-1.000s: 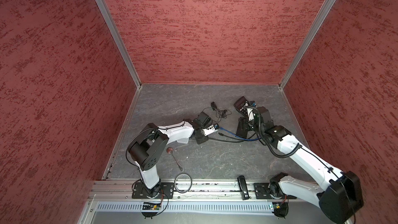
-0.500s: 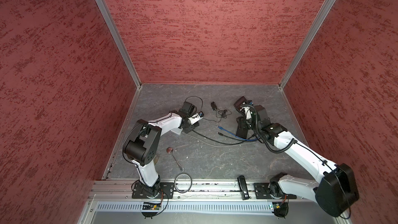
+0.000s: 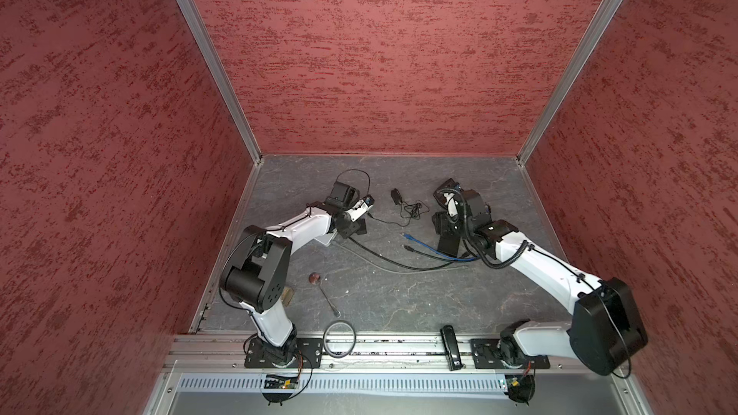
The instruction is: Insert the plug into the switch port
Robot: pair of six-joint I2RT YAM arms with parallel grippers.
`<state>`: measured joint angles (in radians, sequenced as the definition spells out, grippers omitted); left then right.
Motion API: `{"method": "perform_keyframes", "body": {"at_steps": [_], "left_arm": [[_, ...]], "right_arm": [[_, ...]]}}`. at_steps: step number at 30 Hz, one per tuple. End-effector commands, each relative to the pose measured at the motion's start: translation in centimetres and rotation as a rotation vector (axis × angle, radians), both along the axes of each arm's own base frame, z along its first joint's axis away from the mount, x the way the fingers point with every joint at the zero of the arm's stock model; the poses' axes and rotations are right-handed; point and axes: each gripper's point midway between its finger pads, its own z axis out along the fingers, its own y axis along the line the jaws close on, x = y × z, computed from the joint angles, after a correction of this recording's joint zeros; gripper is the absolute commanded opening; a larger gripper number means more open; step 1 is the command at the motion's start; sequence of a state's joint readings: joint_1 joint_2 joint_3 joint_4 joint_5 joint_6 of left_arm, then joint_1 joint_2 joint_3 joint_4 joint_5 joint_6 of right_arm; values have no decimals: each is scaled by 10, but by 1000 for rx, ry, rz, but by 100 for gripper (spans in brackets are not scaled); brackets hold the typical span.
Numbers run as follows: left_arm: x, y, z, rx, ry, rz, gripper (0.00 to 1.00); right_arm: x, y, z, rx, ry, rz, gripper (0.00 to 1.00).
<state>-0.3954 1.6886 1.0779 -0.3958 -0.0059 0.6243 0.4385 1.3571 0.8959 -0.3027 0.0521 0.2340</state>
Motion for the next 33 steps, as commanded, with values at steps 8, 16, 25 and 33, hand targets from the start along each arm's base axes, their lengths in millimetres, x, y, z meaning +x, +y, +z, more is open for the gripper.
{"method": "perform_keyframes", "body": {"at_steps": [8, 16, 25, 33], "left_arm": [[-12, -38, 50, -240, -106, 49, 74], [-29, -99, 59, -520, -28, 52, 79], [-73, -140, 65, -703, -17, 66, 100], [-72, -152, 52, -636, 41, 201, 100]], "right_arm": [[25, 18, 7, 78, -22, 0, 60], [37, 47, -6, 104, 10, 72, 59], [27, 3, -20, -4, 42, -127, 63], [-6, -48, -36, -56, 138, -346, 70]]}}
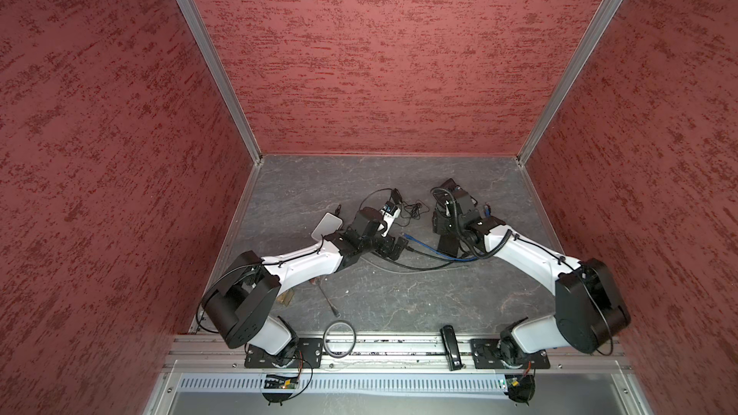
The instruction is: Insert the plug into the switch port
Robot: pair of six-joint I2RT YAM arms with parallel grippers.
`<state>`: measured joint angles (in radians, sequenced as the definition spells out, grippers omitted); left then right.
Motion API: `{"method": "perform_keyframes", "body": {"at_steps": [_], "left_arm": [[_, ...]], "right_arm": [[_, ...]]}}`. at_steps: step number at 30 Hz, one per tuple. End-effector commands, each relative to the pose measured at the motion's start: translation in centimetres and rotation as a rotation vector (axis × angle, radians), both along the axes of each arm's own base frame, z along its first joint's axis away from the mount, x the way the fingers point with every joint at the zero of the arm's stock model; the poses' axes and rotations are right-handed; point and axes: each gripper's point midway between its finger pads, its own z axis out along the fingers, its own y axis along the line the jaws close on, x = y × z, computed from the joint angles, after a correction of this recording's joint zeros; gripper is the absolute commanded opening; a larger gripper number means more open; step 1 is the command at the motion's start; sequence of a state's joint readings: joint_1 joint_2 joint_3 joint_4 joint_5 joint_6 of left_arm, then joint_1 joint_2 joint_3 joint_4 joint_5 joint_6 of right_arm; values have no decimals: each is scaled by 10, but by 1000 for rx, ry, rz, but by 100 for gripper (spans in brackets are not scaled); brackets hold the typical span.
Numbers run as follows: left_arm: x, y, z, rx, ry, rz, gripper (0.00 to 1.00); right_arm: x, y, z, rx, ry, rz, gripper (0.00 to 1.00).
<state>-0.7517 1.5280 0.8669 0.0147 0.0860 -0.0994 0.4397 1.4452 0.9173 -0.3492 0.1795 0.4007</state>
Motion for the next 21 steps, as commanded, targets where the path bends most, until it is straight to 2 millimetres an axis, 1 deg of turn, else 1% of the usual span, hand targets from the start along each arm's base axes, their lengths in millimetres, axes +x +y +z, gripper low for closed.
{"method": "perform_keyframes", "body": {"at_steps": [1, 4, 5, 8, 10, 12, 13, 15, 19, 21], "left_arm": [[6, -8, 3, 3, 20, 60, 100], [4, -16, 5, 6, 1, 59, 100], [5, -16, 6, 6, -4, 68, 100], [6, -10, 8, 5, -20, 110, 100], [5, -1, 10, 0, -41, 143, 100], [6, 11, 13, -1, -64, 186, 100], [5, 18, 13, -1, -67, 203, 100], [3, 30, 13, -7, -68, 225, 100], [-3, 49, 12, -8, -73, 242, 100], [-5, 57, 11, -5, -75, 249, 100]], "right_arm": [[-14, -30, -10, -45, 62, -142, 70], [-19, -32, -17, -58, 84, -140, 72], [-19, -29, -18, -53, 90, -119, 72], [-13, 2, -12, 9, 61, 51, 72], [-7, 21, -4, 29, 2, 139, 71], [-2, 35, 5, 21, -41, 208, 70], [1, 42, -1, 6, -33, 235, 69], [7, 56, 0, -6, -41, 296, 68], [18, 84, -8, -70, -65, 428, 66], [20, 101, -13, -99, -73, 510, 65]]}}
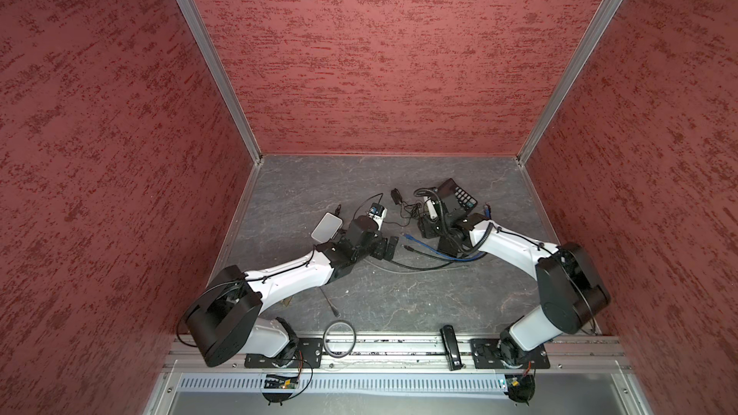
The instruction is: Insert the plug into the switch port
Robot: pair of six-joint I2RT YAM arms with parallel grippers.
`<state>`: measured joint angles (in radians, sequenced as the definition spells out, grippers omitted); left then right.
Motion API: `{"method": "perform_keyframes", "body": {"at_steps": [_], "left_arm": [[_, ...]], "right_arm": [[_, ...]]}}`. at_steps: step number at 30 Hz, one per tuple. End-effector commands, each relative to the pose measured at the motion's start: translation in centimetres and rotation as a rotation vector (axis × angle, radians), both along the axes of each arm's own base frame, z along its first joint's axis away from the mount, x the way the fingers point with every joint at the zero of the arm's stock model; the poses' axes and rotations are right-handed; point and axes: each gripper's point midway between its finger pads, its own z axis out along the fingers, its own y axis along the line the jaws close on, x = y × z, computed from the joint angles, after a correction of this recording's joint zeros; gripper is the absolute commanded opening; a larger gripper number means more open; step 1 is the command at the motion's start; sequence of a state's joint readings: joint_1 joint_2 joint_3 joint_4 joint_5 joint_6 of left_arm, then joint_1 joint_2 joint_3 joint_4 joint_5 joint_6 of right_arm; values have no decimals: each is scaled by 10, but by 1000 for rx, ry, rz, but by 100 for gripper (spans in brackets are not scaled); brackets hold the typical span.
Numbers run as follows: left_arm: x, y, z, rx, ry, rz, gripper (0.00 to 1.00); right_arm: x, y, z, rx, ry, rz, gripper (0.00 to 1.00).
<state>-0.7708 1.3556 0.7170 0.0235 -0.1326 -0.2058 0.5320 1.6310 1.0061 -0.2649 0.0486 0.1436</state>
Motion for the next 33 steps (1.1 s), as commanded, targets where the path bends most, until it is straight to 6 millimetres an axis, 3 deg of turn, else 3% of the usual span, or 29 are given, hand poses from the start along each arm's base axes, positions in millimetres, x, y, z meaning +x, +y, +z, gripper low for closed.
{"method": "perform_keyframes", "body": {"at_steps": [1, 8, 14, 24, 33], "left_arm": [[2, 13, 6, -10, -25, 36, 100], [-2, 32, 7, -32, -29, 46, 100], [-5, 44, 6, -11, -44, 57, 100], [-9, 51, 1, -7, -37, 55, 100], [-8, 51, 4, 2, -58, 44, 100]], "right_arm": [[11, 37, 11, -23, -87, 183, 65], [21, 76, -4, -50, -99, 383, 60], [27, 92, -21, -58, -57, 476, 59], [33, 96, -49, -69, 0, 520, 46], [37, 86, -66, -100, 23, 508, 32]]}}
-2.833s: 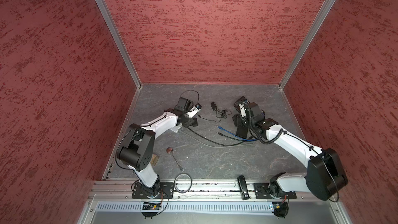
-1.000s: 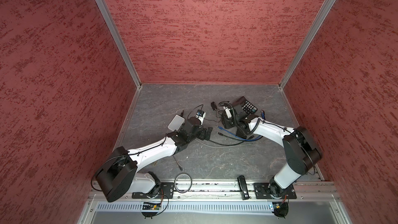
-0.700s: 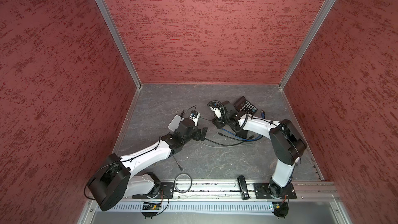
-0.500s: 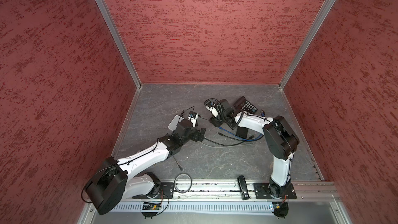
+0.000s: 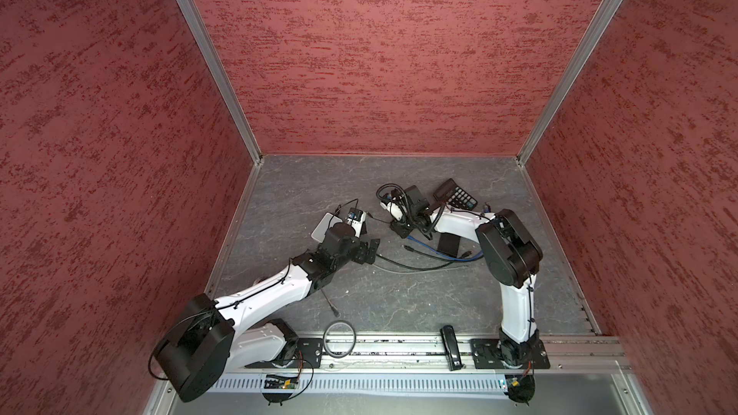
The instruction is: Insert the plug into the switch port
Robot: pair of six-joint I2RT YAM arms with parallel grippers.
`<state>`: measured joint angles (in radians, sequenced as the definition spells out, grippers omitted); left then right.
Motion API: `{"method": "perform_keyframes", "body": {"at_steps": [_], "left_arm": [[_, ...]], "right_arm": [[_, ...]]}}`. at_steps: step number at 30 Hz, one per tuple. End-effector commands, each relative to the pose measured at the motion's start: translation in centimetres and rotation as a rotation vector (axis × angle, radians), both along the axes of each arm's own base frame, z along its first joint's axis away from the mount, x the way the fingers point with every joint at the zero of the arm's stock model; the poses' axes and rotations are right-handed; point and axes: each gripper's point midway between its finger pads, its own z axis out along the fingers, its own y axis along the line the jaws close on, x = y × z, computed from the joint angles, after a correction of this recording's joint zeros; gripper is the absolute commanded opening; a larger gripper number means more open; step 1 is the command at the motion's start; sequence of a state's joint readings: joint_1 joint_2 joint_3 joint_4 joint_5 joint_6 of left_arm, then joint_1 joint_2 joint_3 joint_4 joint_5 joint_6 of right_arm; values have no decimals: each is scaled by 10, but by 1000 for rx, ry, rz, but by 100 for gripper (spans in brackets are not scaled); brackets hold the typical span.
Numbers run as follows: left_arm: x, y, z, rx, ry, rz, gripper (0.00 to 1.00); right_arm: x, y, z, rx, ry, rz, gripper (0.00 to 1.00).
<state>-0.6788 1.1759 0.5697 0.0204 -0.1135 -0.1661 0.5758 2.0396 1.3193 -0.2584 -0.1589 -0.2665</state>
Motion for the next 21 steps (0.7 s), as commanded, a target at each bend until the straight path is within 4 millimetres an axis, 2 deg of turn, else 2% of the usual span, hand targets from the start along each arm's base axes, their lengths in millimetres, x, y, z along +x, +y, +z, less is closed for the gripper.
{"method": "perform_keyframes", "body": {"at_steps": [1, 13, 15, 18, 21], "left_arm": [[1, 1, 5, 6, -30, -12, 100], [3, 8, 4, 52, -103, -19, 100], [3, 9, 5, 54, -115, -24, 100], [2, 9, 7, 53, -124, -28, 100], [2, 10, 7, 54, -125, -30, 100]], "right_arm": [[5, -1, -5, -2, 9, 14, 30], [6, -3, -12, -29, 4, 46, 11], [5, -2, -11, -24, 4, 62, 8], [3, 0, -6, -15, 2, 82, 0], [0, 3, 4, 12, -6, 103, 0]]}}
